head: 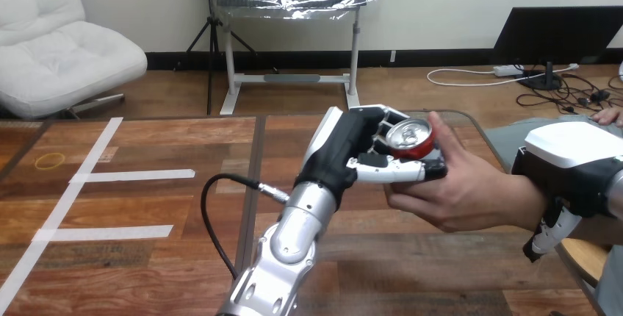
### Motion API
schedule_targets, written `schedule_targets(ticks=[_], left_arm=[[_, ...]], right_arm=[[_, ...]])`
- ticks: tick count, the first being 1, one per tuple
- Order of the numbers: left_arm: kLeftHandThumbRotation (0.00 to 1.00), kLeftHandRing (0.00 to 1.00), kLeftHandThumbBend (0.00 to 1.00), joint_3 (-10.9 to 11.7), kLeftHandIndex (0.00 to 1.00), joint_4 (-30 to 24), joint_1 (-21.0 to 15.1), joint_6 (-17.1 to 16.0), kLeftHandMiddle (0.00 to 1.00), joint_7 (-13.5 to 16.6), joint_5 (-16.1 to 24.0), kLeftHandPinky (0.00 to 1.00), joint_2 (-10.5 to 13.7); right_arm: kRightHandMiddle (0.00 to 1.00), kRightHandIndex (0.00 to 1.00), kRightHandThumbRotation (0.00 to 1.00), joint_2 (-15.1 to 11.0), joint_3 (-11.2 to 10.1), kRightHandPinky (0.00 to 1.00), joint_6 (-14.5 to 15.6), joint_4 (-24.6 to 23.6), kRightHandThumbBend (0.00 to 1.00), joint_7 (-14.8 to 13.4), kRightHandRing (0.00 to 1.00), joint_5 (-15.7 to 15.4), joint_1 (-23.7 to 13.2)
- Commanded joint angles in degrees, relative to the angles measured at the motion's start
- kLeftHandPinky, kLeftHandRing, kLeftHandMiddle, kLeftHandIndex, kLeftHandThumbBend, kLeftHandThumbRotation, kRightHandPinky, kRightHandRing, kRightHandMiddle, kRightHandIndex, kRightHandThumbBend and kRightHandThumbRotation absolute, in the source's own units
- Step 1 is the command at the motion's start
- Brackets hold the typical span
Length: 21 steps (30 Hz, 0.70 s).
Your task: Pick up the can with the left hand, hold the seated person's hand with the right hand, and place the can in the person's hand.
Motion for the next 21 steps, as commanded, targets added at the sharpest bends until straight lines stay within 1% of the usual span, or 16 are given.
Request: schedule_targets(ticks=[1, 11, 16, 21], left_arm=[[0.00, 0.39, 0.65, -3.24, 0.47, 1.88, -4.97, -1.91, 0.43, -0.12, 0.46, 0.36, -6.03], [0.00, 0.39, 0.63, -3.99, 0.46, 2.56, -5.10, -2.14, 0.43, -0.68, -0.46, 0.34, -8.23], [0.00, 0.38, 0.63, -4.40, 0.46, 2.79, -5.19, -2.55, 0.42, -0.64, -0.28, 0.33, -8.63], [0.00, 0.37, 0.63, -4.68, 0.46, 3.34, -5.30, -3.67, 0.41, -0.39, 0.13, 0.32, -8.76]], right_arm=[[0.25, 0.30, 0.00, -3.11, -3.75, 0.10, -1.05, -4.58, 0.76, -1.02, 0.17, 0.66, -8.62], [0.24, 0.29, 0.00, -2.86, -3.92, 0.10, -1.26, -4.67, 0.76, -1.25, 0.16, 0.81, -8.26], [0.24, 0.29, 0.00, -2.87, -3.94, 0.10, -1.36, -4.57, 0.77, -1.32, 0.16, 1.04, -8.17], [0.24, 0.29, 0.00, -2.92, -3.95, 0.10, -1.50, -4.40, 0.77, -1.41, 0.17, 1.41, -8.15]])
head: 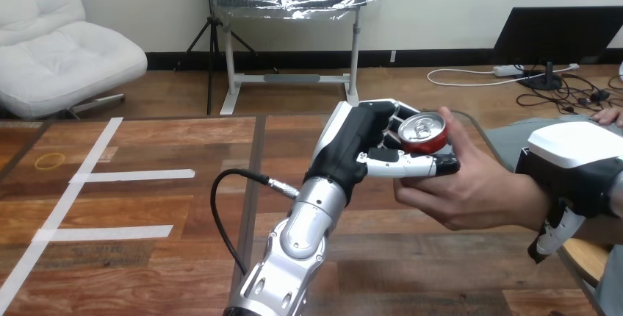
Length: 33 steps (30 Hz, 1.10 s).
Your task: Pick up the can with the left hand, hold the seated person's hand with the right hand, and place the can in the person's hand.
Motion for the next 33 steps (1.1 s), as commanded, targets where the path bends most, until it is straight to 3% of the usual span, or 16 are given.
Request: schedule_targets(ticks=[1, 10, 14, 25, 33], left_arm=[[0.00, 0.37, 0.63, -4.56, 0.46, 1.47, -3.66, -2.68, 0.41, -0.90, 0.48, 0.32, -7.19], [0.00, 0.37, 0.62, -4.40, 0.46, 2.07, -3.54, -3.14, 0.42, -1.23, 0.33, 0.32, -7.00], [0.00, 0.37, 0.62, -4.32, 0.46, 1.86, -3.54, -2.07, 0.42, -1.70, 0.17, 0.32, -6.84], [0.00, 0.39, 0.62, -5.01, 0.46, 2.04, -4.20, -1.52, 0.43, -2.97, 1.79, 0.33, -4.53], [0.03, 0.47, 0.64, -5.74, 0.53, -0.41, -5.18, 4.12, 0.52, -6.57, 3.74, 0.39, -1.43]], right_arm=[[0.25, 0.30, 0.00, -2.19, -3.92, 0.10, -1.45, -4.40, 0.78, -1.57, 0.17, 1.62, -8.17], [0.28, 0.35, 0.00, -2.54, -3.65, 0.12, -1.26, -4.44, 0.80, -1.96, 0.19, 1.01, -7.66], [0.33, 0.40, 0.00, -2.76, -3.19, 0.15, 0.34, -5.34, 0.81, -0.55, 0.23, -0.17, -7.54], [0.57, 0.60, 0.10, -3.07, -3.20, 0.38, 0.84, -6.31, 0.82, 0.39, 0.49, -1.07, -7.00], [0.67, 0.67, 0.11, -3.05, -3.52, 0.50, 0.97, -6.82, 0.83, 0.66, 0.60, -0.44, -6.37]])
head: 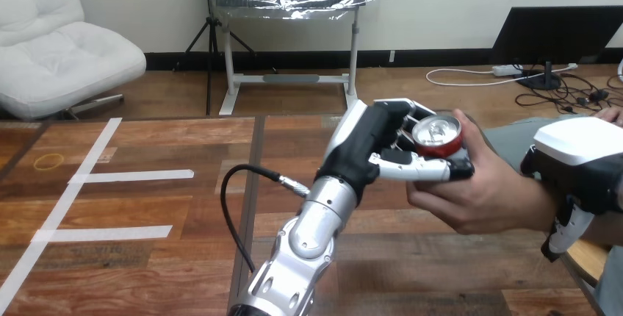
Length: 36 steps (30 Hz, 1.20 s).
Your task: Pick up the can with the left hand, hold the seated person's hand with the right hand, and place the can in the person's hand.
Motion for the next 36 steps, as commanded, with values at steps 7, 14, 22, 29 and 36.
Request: schedule_targets(ticks=[7, 14, 22, 29, 36], left_arm=[[0.13, 0.58, 0.67, -4.43, 0.65, -2.94, -4.65, 5.81, 0.63, -8.26, 2.51, 0.49, 1.25], [0.21, 0.67, 0.71, -3.89, 0.75, -4.05, -4.51, 5.78, 0.72, -10.76, 3.09, 0.57, 3.56], [0.27, 0.72, 0.75, -3.24, 0.80, -5.75, -3.72, 6.01, 0.77, -12.14, 3.37, 0.61, 5.81], [0.28, 0.74, 0.73, -2.23, 0.81, -7.34, -2.71, 5.63, 0.78, -12.75, 3.12, 0.62, 7.88], [0.27, 0.74, 0.70, -1.11, 0.81, -9.57, -1.39, 5.81, 0.79, -12.81, 2.43, 0.64, 9.56]], right_arm=[[0.73, 0.73, 0.13, -1.47, -3.49, 0.57, 0.47, -4.61, 0.82, -0.51, 0.67, 0.89, -5.81], [0.77, 0.77, 0.15, -1.55, -3.84, 0.61, 1.77, -5.10, 0.81, 1.07, 0.71, 1.43, -5.57], [0.81, 0.81, 0.16, -1.89, -4.49, 0.68, 3.11, -6.04, 0.81, 2.44, 0.78, 2.35, -5.18], [0.84, 0.83, 0.16, -1.73, -5.94, 0.72, 4.28, -7.04, 0.80, 3.30, 0.82, 3.95, -4.36], [0.86, 0.83, 0.17, -1.74, -7.39, 0.76, 5.83, -8.96, 0.79, 4.38, 0.85, 4.94, -3.38]])
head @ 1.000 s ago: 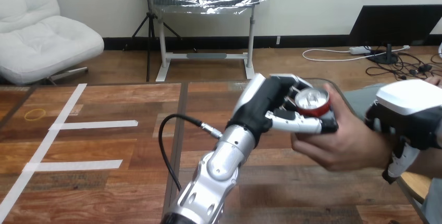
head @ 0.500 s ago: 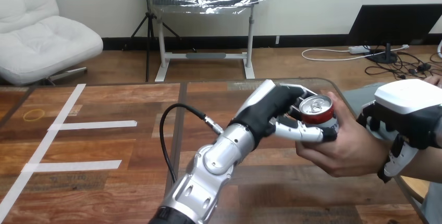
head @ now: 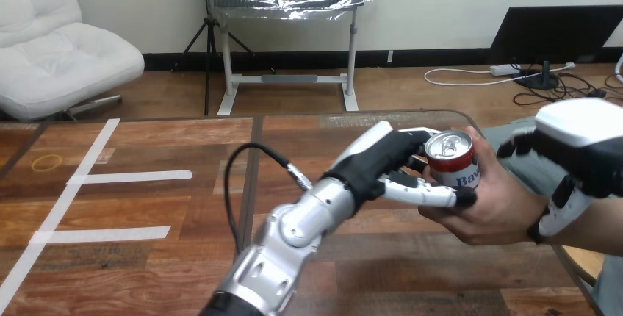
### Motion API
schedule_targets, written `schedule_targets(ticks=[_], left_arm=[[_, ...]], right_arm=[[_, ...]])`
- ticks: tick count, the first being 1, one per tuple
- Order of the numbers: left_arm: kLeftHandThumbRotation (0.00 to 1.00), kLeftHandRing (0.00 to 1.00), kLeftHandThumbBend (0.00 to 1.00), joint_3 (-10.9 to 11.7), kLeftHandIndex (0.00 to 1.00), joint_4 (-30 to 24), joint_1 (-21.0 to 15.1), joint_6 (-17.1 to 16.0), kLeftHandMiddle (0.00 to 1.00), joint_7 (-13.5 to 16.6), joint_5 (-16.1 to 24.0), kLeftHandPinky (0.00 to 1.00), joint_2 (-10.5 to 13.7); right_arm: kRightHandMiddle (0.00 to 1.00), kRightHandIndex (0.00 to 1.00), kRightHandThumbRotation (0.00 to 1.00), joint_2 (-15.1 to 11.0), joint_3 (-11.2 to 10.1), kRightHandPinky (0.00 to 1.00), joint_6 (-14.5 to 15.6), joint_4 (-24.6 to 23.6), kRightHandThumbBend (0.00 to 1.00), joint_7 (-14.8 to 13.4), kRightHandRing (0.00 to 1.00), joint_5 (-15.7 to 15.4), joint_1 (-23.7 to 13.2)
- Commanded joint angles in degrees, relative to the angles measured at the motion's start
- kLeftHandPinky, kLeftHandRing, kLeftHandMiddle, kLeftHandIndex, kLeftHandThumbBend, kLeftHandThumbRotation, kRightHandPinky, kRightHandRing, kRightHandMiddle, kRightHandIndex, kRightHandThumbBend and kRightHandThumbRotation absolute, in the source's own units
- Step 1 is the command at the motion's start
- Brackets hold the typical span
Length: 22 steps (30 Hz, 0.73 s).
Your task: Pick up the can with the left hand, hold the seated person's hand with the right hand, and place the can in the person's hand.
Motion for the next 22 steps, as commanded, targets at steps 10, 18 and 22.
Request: schedule_targets(ticks=[10, 18, 22], left_arm=[[0.22, 0.74, 0.65, 4.58, 0.79, -8.57, 2.28, -0.04, 0.79, 0.64, -2.59, 0.64, 4.65], [0.21, 0.73, 0.62, 6.83, 0.78, -12.13, 5.04, 0.01, 0.78, 0.72, -4.34, 0.64, 6.07], [0.21, 0.73, 0.61, 8.01, 0.78, -14.22, 6.75, -0.06, 0.78, 0.83, -5.15, 0.65, 6.86]], right_arm=[[0.86, 0.82, 0.17, -1.45, -5.76, 0.76, 3.26, -6.61, 0.76, 1.05, 0.85, 2.68, -1.55], [0.86, 0.81, 0.17, -0.88, -7.44, 0.74, 4.87, -9.91, 0.73, 1.66, 0.85, 3.59, -0.18], [0.86, 0.81, 0.14, -0.70, -8.55, 0.73, 6.27, -12.41, 0.71, 2.59, 0.85, 4.49, 0.66]])
